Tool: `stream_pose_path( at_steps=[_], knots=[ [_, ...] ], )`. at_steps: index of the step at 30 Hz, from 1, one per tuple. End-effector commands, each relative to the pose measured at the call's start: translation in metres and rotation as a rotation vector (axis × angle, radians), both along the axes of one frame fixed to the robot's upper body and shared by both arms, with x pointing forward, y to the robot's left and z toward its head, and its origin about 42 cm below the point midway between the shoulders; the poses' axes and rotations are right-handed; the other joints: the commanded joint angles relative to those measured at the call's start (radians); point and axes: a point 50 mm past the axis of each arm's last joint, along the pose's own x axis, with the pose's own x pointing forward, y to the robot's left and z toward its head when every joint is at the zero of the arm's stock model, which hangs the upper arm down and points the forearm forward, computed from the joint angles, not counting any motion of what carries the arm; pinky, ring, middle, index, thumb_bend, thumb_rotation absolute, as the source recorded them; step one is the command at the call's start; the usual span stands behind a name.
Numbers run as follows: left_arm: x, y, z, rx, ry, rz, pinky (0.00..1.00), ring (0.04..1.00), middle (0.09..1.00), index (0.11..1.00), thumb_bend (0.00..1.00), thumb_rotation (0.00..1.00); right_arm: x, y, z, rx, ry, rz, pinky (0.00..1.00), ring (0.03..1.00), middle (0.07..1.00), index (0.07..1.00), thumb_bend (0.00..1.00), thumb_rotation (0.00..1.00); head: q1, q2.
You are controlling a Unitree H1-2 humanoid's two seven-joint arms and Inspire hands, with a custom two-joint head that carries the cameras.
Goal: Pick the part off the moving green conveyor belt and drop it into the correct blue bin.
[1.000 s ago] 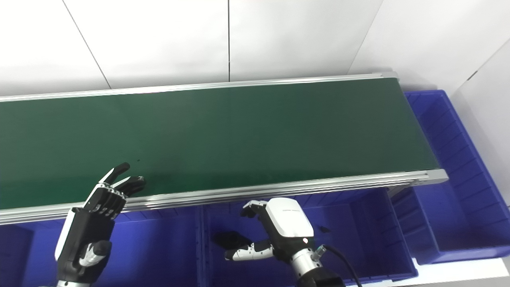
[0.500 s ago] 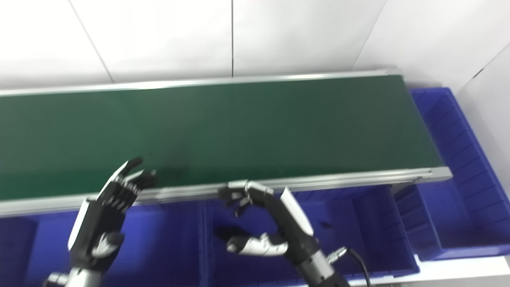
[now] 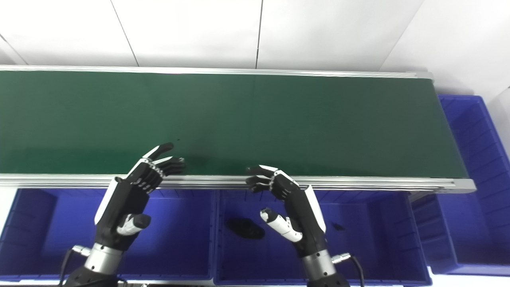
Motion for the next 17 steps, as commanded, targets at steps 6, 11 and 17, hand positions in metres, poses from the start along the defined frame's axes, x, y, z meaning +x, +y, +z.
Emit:
stream_pose_path(
  at_steps=[6, 11, 17],
  knots=[
    [-0.0002, -0.0029, 0.005, 0.0, -0.038, 0.017, 0.73, 0.747, 0.759, 0.853, 0.88, 0.72, 0.0014, -0.0033, 0.0056, -0.009, -0.085, 0.022, 0.6, 0.683, 0.755, 0.703, 0.73, 0.74, -0.01, -0.008],
    [0.0, -0.0041, 0.0041, 0.0, -0.034, 0.02, 0.73, 0.744, 0.759, 0.857, 0.88, 0.72, 0.0012, -0.0037, 0.0031, -0.025, -0.103, 0.04, 0.6, 0.684, 0.759, 0.707, 0.72, 0.75, -0.027, -0.014],
    [-0.0002, -0.0056, 0.0032, -0.001, -0.03, 0.017, 0.74, 0.749, 0.759, 0.86, 0.88, 0.73, 0.0016, -0.0047, 0.0019, -0.025, -0.128, 0.065, 0.7, 0.765, 0.788, 0.726, 0.74, 0.8, -0.025, -0.017]
  ],
)
